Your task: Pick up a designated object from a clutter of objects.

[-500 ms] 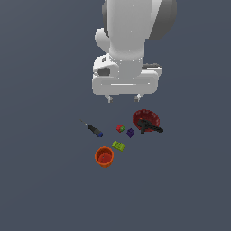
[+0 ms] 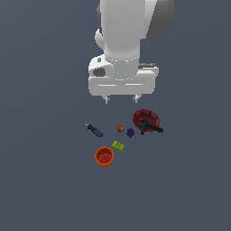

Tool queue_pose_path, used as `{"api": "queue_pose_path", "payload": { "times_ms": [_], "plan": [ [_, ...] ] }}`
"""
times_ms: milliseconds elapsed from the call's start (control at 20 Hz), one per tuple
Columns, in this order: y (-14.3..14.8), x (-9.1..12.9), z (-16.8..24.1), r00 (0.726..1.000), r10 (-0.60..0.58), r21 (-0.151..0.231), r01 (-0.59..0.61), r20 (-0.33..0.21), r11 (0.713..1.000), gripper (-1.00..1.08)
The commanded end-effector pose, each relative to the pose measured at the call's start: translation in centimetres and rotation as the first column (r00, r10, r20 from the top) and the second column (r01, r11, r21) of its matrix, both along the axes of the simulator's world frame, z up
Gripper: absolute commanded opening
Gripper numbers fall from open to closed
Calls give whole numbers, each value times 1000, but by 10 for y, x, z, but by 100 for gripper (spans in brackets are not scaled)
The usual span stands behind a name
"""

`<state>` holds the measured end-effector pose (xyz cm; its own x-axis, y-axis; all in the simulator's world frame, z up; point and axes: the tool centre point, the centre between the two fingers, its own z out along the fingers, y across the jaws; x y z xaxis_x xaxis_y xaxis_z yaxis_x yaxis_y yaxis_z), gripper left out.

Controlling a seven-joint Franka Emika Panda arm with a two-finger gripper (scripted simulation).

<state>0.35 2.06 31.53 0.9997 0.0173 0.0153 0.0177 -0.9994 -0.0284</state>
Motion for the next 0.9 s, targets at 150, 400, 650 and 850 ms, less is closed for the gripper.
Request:
{"api": "queue_pose_path", "payload": {
  "times_ms": [150, 400, 650, 850],
  "plan": [
    [-2, 1, 0, 1000, -1, 4, 1, 2, 1000, 100],
    [-2, 1, -4, 1000, 23, 1, -23, 3, 1000, 100],
    [-2, 2, -14, 997, 80, -4, -80, 3, 997, 100],
    [-2, 1, -26, 989, 147, -9, -147, 4, 989, 100]
  ]
}}
